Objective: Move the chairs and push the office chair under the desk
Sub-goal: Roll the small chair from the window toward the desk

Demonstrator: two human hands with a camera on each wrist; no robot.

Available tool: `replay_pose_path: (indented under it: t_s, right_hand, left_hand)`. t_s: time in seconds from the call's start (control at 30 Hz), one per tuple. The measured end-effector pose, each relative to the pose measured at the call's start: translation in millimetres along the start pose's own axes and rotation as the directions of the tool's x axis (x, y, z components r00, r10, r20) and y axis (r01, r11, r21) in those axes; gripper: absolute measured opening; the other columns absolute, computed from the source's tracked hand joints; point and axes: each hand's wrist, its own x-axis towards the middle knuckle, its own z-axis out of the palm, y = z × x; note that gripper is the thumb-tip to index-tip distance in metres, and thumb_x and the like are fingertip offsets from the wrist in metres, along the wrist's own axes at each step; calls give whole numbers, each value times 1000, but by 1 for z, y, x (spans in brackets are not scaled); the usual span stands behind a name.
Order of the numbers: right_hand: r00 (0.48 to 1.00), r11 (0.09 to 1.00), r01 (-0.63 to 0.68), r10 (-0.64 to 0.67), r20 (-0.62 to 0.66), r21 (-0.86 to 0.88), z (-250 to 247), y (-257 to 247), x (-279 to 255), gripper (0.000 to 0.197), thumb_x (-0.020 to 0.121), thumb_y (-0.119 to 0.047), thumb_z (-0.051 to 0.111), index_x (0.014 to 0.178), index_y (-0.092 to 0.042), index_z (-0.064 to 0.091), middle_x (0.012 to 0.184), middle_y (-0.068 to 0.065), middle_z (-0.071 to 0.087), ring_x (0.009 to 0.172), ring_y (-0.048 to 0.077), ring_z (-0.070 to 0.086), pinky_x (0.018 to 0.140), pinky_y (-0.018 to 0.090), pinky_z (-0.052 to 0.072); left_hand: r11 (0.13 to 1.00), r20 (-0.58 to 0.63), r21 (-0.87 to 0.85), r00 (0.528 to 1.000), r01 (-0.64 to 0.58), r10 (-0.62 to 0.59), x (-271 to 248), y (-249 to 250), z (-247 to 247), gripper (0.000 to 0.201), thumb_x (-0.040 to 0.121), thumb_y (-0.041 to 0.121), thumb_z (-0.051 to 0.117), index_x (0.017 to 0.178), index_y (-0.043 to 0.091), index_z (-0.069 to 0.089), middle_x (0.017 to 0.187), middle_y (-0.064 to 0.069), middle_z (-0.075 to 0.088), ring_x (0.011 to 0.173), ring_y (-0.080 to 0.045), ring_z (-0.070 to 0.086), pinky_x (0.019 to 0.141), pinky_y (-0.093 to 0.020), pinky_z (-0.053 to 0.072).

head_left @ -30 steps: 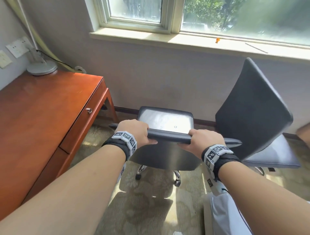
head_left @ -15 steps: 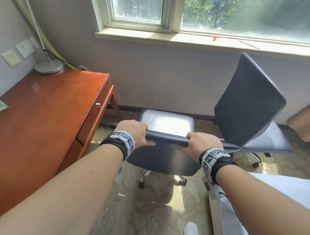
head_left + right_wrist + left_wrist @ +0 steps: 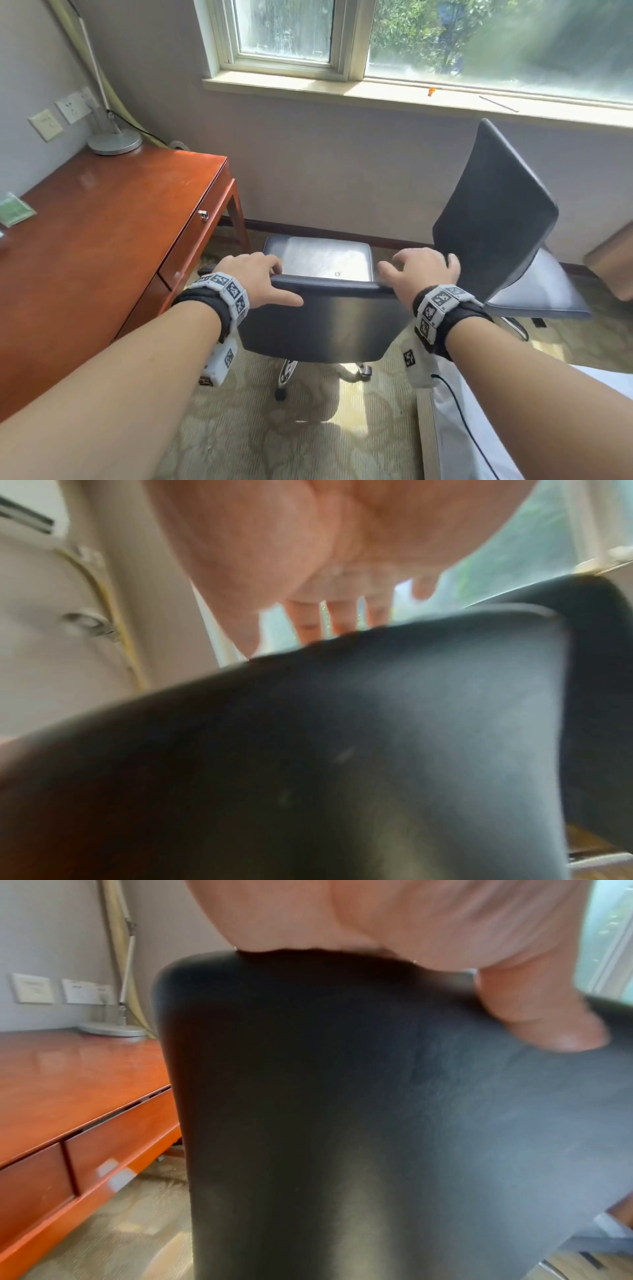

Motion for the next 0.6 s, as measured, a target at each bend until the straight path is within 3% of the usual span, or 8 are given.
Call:
replay_pose_path:
  t_s: [0.03,0.1,0.17,0.3,0.4,0.47,0.5,0.6]
  right_hand:
    - [993,993,-113,112,-33,-21,1,12,3,40,94,-60,52,116,-32,69,124,-6,66,132,23,53,122,58,22]
    - [948,948,-314,309,82,60,2,35,4,69,85,-60,60,145,-28,51,155,4,46,145,32,40,120,59,26]
    - [893,875,-435,391,223,211,3,54,7,92,82,-59,67,157,-18,34,162,14,33,145,39,39,117,55,34]
    - [837,789,-528,420,351,315,3,76,14,80,87,-60,62,137,-1,39,137,22,48,129,43,51,110,49,43]
    - [817,770,-533,361,450,350,-3,83,21,58,94,-53,50,124,-4,46,103,12,42,105,39,57,100,45,48]
    - [821,727,-543,356,446,420,-1,87,28,66,94,-54,56,140,-9,52,104,15,49,95,34,57,92,41,50]
    - [824,712,-535,322,465,455,-1,87,31,66,93,-55,55,145,-13,54,114,18,54,101,35,58,97,42,51]
    - [820,609,-541,230,524,579,2,84,33,71,78,-64,57,131,-15,61,130,18,55,118,40,63,106,53,53]
  left_hand:
    - [999,26,-43,1000,19,-18,-4,2,-2,90,64,102,45,129,40,57,123,16,64,111,-14,64,104,-44,49]
    - [990,36,-129,998,64,-60,-11,8,-3,95,69,103,27,135,42,55,130,16,65,118,-15,62,108,-44,45]
    - [978,41,-170,992,121,-116,-17,21,-2,89,80,97,15,140,43,53,135,13,65,123,-19,61,109,-43,42]
    - [958,61,-130,967,255,-249,-22,51,5,95,78,98,9,147,45,48,142,6,63,130,-27,57,108,-43,41]
    - [945,79,-155,957,288,-278,-24,70,10,110,62,105,7,147,48,46,144,8,62,132,-24,57,107,-42,42]
    - [944,106,-174,959,279,-264,-26,82,13,115,55,110,15,147,49,45,141,12,62,127,-21,59,103,-41,46]
    - [950,122,-169,962,263,-245,-27,86,13,112,55,110,25,148,50,43,142,12,61,125,-20,60,102,-40,48]
    - [976,162,-107,971,192,-173,-28,93,10,99,64,88,61,152,48,36,145,12,58,119,-20,63,100,-41,53]
